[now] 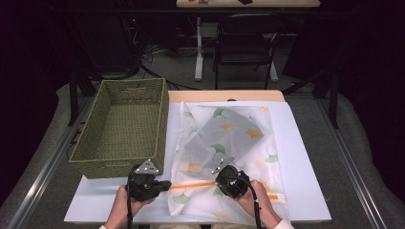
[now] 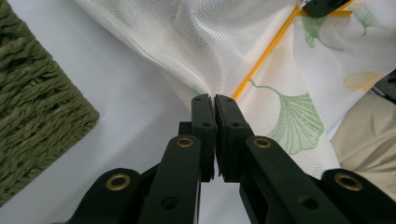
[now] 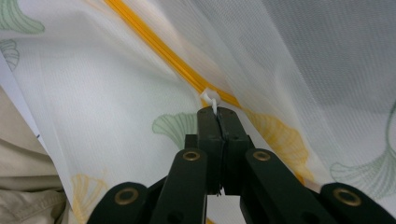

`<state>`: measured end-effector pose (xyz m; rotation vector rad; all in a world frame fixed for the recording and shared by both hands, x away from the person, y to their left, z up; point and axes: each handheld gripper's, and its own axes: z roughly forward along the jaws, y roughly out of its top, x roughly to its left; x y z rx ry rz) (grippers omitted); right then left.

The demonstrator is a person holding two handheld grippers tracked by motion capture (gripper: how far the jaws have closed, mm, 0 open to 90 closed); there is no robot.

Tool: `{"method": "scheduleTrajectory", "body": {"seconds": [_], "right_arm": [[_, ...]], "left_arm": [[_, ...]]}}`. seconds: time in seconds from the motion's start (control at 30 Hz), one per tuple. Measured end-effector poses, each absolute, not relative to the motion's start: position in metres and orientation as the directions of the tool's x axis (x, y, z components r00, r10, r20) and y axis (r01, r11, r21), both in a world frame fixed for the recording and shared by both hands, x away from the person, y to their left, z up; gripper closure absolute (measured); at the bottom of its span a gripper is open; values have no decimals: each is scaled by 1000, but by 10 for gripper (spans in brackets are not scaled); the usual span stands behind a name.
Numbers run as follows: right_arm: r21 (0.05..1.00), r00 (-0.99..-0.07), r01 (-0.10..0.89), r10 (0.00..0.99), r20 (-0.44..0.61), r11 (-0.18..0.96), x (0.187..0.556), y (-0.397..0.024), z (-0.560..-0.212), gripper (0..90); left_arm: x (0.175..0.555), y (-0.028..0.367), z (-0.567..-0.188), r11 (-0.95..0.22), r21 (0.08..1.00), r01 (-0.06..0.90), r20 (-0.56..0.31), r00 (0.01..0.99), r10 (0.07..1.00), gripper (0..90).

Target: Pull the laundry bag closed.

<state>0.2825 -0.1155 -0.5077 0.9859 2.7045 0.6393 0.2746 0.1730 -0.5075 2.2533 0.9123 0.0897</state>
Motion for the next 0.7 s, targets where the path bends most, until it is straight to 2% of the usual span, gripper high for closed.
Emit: {"method": "scheduleTrajectory", "body": {"seconds": [0.53,0.7], "right_arm": [[460,-724,607,689,-14,648,278,-139,-505,896],[450,-712,619,702,-24,644,276,-143,-506,896]], "left_arm": [[275,177,-508,-512,624,590,-176,745,644,878],[274,176,-507,-533,618,578,-140,748,649,878]]}}
